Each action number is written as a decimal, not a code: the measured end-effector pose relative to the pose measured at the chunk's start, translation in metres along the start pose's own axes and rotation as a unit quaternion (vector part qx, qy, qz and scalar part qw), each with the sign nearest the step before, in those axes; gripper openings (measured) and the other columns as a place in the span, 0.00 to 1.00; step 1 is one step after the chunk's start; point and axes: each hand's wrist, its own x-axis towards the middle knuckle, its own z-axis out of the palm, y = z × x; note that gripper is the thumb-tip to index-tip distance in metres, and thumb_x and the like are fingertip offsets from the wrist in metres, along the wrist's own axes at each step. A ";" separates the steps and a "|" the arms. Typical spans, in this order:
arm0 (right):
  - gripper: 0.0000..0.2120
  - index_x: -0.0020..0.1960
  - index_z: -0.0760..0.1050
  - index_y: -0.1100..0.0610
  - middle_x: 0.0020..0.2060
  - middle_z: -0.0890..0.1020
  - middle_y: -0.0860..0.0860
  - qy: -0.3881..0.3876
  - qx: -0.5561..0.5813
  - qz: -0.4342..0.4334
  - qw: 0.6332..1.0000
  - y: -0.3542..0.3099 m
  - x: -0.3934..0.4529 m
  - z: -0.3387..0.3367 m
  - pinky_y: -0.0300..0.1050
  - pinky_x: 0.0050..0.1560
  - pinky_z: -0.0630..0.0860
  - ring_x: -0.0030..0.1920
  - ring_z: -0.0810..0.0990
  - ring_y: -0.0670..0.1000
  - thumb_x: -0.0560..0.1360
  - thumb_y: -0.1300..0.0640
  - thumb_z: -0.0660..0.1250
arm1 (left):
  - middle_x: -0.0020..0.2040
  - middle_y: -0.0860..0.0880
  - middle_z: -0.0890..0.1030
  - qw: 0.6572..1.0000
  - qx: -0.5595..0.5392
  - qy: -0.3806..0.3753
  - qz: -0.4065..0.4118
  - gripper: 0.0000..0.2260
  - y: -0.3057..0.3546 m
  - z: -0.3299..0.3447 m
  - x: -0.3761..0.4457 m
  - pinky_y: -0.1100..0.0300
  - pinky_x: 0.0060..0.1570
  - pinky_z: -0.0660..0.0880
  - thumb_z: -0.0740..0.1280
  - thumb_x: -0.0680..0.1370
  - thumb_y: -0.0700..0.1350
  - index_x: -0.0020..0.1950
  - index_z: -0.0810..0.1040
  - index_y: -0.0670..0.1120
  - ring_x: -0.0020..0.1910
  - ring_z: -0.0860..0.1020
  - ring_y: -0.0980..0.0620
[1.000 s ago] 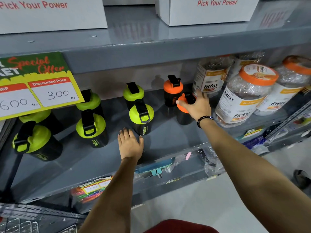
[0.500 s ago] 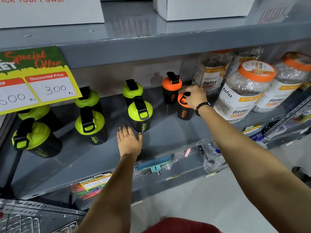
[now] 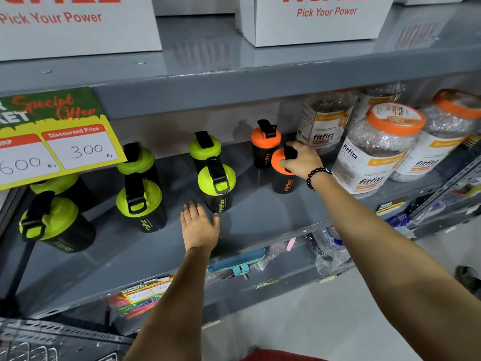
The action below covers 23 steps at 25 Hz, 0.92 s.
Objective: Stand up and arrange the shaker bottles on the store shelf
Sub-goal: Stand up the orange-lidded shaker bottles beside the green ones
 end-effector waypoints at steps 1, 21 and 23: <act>0.30 0.70 0.68 0.55 0.71 0.69 0.55 -0.016 0.012 -0.014 1.000 0.001 0.000 -0.002 0.48 0.69 0.68 0.70 0.68 0.57 0.68 0.58 0.69 | 0.74 0.36 0.62 1.000 0.000 0.000 0.000 0.27 0.000 0.000 0.000 0.47 0.75 0.51 0.57 0.78 0.52 0.71 0.60 0.36 0.75 0.56 0.38; 0.43 0.75 0.55 0.55 0.70 0.68 0.61 -0.023 0.008 -0.007 1.000 0.004 -0.010 0.006 0.50 0.65 0.69 0.68 0.70 0.62 0.67 0.53 0.74 | 0.78 0.45 0.54 0.973 -0.230 0.004 0.017 0.43 0.067 -0.088 0.031 0.41 0.74 0.53 0.73 0.66 0.58 0.74 0.55 0.48 0.76 0.49 0.41; 0.44 0.76 0.54 0.55 0.70 0.68 0.61 -0.025 -0.001 -0.007 1.000 0.004 -0.011 0.005 0.51 0.66 0.68 0.69 0.69 0.61 0.67 0.53 0.74 | 0.77 0.43 0.55 0.975 -0.220 -0.020 0.017 0.43 0.064 -0.083 0.033 0.42 0.73 0.58 0.75 0.66 0.53 0.75 0.54 0.49 0.76 0.52 0.40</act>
